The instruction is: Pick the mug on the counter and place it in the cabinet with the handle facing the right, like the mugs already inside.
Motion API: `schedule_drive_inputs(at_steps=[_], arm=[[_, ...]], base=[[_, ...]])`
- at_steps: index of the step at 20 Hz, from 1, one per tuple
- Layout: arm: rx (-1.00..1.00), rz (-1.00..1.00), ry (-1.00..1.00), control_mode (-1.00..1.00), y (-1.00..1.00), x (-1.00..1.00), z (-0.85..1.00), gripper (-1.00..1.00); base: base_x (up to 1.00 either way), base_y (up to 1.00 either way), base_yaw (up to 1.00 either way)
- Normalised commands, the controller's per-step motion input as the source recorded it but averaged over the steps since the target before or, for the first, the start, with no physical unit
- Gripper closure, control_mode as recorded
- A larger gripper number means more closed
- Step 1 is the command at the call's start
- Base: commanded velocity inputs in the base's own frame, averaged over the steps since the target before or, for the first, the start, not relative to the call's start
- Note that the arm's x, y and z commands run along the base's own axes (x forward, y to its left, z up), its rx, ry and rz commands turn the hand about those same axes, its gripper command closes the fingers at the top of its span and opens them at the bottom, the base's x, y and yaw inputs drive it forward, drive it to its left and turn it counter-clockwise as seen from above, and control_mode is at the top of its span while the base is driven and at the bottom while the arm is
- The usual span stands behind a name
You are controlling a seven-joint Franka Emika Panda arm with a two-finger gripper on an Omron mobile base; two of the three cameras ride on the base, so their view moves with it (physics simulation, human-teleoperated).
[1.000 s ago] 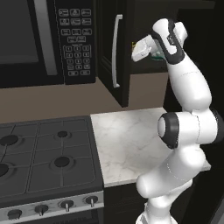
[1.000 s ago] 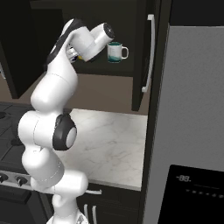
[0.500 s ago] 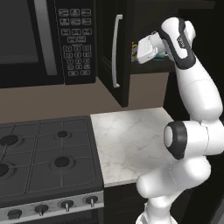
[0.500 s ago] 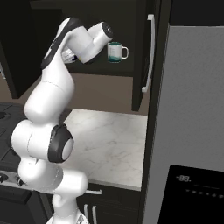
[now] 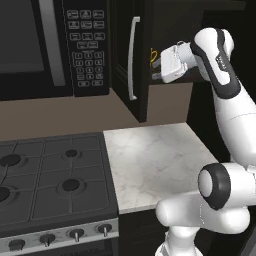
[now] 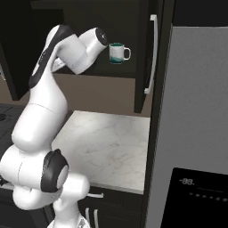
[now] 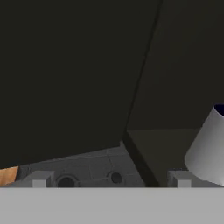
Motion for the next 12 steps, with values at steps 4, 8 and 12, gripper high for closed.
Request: schedule_drive_inputs(at_steps=[4, 8, 12], arm=[[0.0, 0.0, -0.01, -1.0, 0.0, -0.73, -0.2, -1.0], [-0.05, 0.0, 0.0, -1.0, 0.0, -0.59, -0.27, -1.0], [-0.08, 0.0, 0.0, -1.0, 0.0, -0.51, -0.38, -1.0]], base=[[0.0, 0.0, 0.0], [0.0, 0.0, 0.0], [0.0, 0.0, 0.0]])
